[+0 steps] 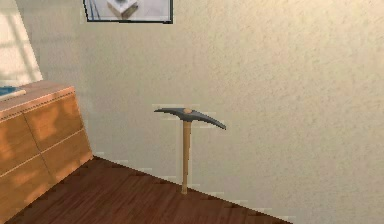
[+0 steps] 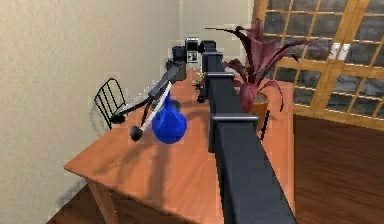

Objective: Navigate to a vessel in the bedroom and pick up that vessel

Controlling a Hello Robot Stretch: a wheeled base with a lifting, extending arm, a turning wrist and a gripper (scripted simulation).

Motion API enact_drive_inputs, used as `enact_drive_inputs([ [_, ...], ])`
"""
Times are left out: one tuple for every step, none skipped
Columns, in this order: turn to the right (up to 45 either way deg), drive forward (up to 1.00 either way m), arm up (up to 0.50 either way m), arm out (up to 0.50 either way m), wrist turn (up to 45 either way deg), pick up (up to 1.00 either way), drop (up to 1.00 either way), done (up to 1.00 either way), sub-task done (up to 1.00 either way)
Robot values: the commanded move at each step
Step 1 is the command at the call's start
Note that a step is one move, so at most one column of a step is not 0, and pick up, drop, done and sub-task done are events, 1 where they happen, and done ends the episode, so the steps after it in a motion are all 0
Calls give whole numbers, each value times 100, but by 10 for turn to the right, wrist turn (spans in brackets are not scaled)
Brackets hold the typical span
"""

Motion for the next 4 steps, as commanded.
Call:
enact_drive_inputs([
  [0,0,0,0,450,0,0,0,0],
  [0,0,0,0,450,0,0,0,0],
  [0,0,0,0,210,0,0,0,0],
  [0,0,-28,0,0,0,0,0,0],
])
